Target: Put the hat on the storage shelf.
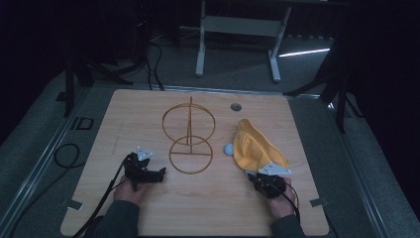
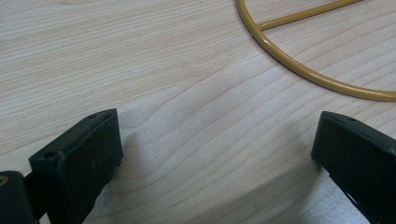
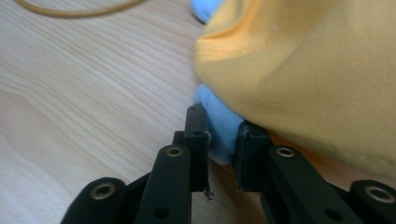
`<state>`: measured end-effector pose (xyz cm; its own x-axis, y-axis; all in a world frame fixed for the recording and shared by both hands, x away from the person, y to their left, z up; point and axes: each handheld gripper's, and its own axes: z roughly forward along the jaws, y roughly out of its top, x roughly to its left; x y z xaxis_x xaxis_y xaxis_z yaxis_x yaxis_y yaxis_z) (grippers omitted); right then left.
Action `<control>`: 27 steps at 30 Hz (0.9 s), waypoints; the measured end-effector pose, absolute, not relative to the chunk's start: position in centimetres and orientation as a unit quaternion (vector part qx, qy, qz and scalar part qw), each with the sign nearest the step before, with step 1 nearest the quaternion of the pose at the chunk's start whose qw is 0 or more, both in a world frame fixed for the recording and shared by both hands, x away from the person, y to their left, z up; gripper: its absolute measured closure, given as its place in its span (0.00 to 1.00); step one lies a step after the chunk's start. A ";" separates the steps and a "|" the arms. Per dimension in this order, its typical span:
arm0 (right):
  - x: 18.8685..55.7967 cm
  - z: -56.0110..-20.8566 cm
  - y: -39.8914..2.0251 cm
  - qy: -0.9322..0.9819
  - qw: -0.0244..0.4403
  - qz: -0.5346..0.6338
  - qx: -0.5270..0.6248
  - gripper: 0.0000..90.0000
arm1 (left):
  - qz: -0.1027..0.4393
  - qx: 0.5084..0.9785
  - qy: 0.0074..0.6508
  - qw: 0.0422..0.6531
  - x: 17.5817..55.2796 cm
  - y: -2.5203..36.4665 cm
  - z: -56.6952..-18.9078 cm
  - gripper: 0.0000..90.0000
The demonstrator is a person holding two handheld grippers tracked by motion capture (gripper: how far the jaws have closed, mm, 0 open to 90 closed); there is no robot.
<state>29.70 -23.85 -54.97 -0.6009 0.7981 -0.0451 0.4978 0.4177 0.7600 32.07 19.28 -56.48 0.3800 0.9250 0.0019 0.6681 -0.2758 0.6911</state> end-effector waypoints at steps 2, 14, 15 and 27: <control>29.5 -54.5 -23.6 0.819 0.215 0.367 0.384 0.88 | 0.208 0.771 0.516 0.309 32.1 19.3 -56.5 0.02; 29.6 -51.5 -22.7 0.827 0.235 0.385 0.335 0.89 | 0.208 0.771 0.517 0.309 32.1 19.3 -56.5 0.02; 29.7 -51.2 -22.7 0.827 0.238 0.388 0.330 0.89 | 0.208 0.771 0.517 0.309 32.1 19.3 -56.5 0.02; 31.3 -47.8 -22.8 0.816 0.252 0.413 0.317 0.89 | 0.208 0.770 0.517 0.309 32.1 19.3 -56.5 0.02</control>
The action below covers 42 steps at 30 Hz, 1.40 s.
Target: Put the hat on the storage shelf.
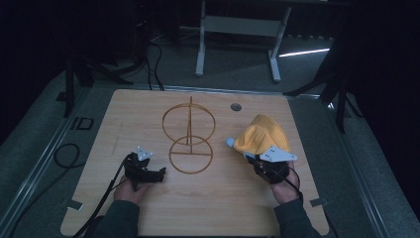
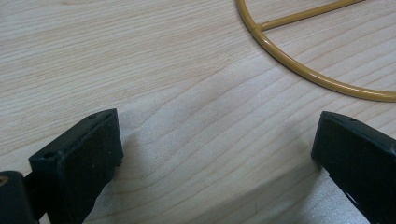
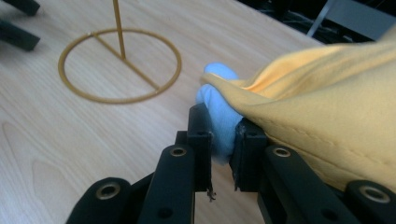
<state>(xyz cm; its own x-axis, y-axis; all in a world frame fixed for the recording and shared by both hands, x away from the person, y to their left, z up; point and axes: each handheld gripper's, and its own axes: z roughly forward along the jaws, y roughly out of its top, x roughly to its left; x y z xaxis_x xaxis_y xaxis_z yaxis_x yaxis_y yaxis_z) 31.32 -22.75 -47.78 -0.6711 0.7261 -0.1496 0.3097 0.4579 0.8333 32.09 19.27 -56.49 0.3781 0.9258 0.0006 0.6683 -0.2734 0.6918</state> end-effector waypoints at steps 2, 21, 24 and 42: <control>31.6 -47.4 -22.7 0.814 0.248 0.418 0.318 0.89 | 0.208 0.770 0.517 0.309 32.1 19.3 -56.5 0.02; 33.6 -45.9 -24.8 0.743 0.168 0.522 0.383 0.83 | 0.208 0.770 0.518 0.308 32.1 19.3 -56.5 0.02; 33.7 -46.1 -26.2 0.722 0.169 0.526 0.417 0.83 | 0.208 0.770 0.518 0.308 32.1 19.3 -56.5 0.02; 33.5 -46.7 -29.5 0.693 0.193 0.503 0.478 0.70 | 0.208 0.770 0.518 0.309 32.1 19.3 -56.5 0.02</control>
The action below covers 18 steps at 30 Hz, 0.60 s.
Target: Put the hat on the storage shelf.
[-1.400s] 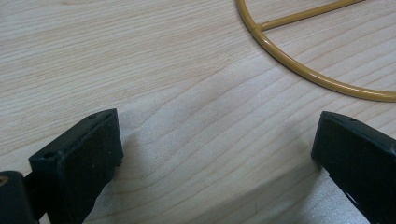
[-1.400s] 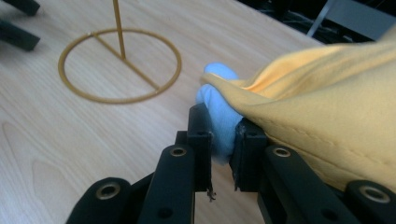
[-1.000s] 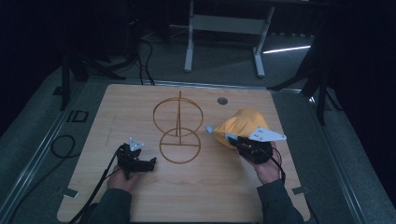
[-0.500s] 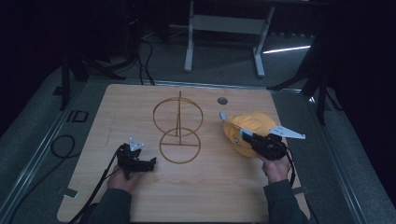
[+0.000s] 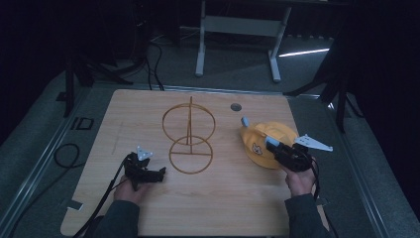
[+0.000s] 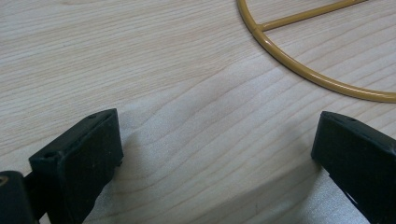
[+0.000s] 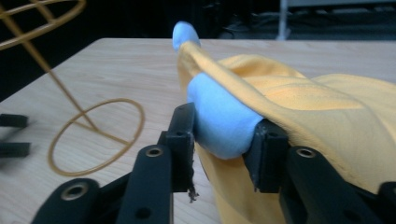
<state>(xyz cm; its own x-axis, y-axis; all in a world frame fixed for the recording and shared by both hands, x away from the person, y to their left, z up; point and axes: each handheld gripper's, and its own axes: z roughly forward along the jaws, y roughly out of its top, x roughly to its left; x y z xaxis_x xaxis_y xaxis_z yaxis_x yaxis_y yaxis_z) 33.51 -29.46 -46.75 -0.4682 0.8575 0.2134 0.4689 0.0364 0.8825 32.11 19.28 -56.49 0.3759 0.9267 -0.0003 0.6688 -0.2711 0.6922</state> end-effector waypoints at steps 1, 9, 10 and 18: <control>33.5 -46.8 -29.6 0.694 0.196 0.497 0.483 0.69 | 0.208 0.770 0.518 0.309 32.1 19.3 -56.5 0.02; 32.9 -46.8 -29.8 0.714 0.210 0.475 0.469 0.59 | 0.208 0.770 0.518 0.310 32.1 19.3 -56.5 0.02; 32.8 -46.7 -29.8 0.717 0.213 0.473 0.465 0.58 | 0.208 0.769 0.519 0.310 32.1 19.3 -56.5 0.02; 32.8 -45.5 -29.7 0.744 0.238 0.442 0.442 0.54 | 0.208 0.769 0.518 0.310 32.1 19.3 -56.5 0.02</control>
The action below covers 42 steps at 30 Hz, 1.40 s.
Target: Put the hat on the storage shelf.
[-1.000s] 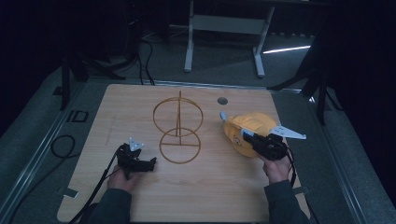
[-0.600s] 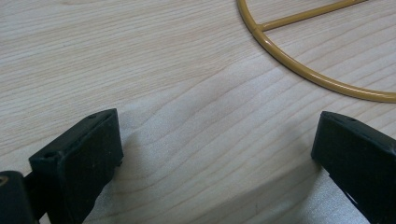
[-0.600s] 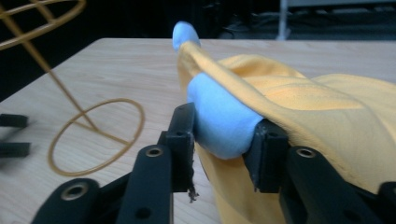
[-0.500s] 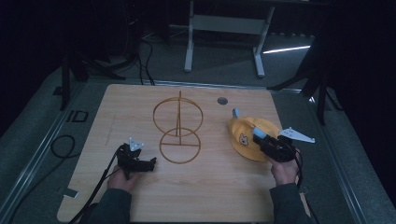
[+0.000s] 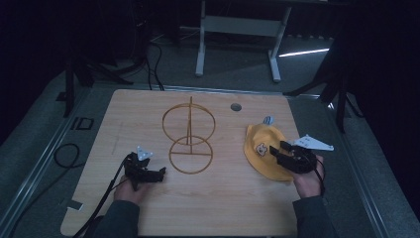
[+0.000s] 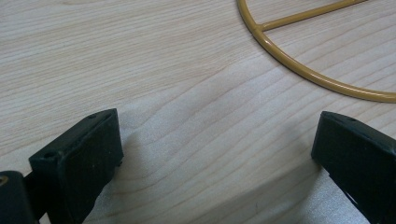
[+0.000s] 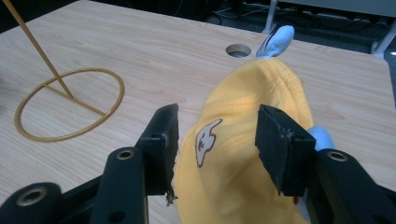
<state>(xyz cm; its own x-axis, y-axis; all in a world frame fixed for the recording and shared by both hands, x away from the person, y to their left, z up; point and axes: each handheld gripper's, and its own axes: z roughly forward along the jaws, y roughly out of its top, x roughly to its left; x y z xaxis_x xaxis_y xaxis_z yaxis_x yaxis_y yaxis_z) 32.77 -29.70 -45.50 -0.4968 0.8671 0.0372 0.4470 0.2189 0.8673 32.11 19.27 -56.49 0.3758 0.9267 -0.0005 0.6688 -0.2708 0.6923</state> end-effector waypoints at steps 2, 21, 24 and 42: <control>32.9 -45.2 -29.8 0.747 0.238 0.438 0.439 0.53 | 0.208 0.769 0.518 0.310 32.1 19.3 -56.5 0.02; 35.2 -43.3 -29.7 0.801 0.241 0.362 0.412 0.51 | 0.208 0.769 0.519 0.310 32.1 19.3 -56.5 0.02; 35.9 -43.0 -29.9 0.814 0.236 0.339 0.408 0.51 | 0.208 0.769 0.519 0.310 32.1 19.3 -56.5 0.02; 38.9 -42.2 -30.0 0.851 0.207 0.264 0.404 0.50 | 0.208 0.770 0.518 0.310 32.1 19.3 -56.5 0.02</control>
<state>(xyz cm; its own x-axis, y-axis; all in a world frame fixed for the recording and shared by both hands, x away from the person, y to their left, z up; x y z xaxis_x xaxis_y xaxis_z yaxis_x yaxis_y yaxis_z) 38.94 -30.01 -42.23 -0.5879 0.7968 -0.1395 0.5780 0.5344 0.6167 32.11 19.29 -56.48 0.3770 0.9262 -0.0001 0.6683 -0.2720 0.6924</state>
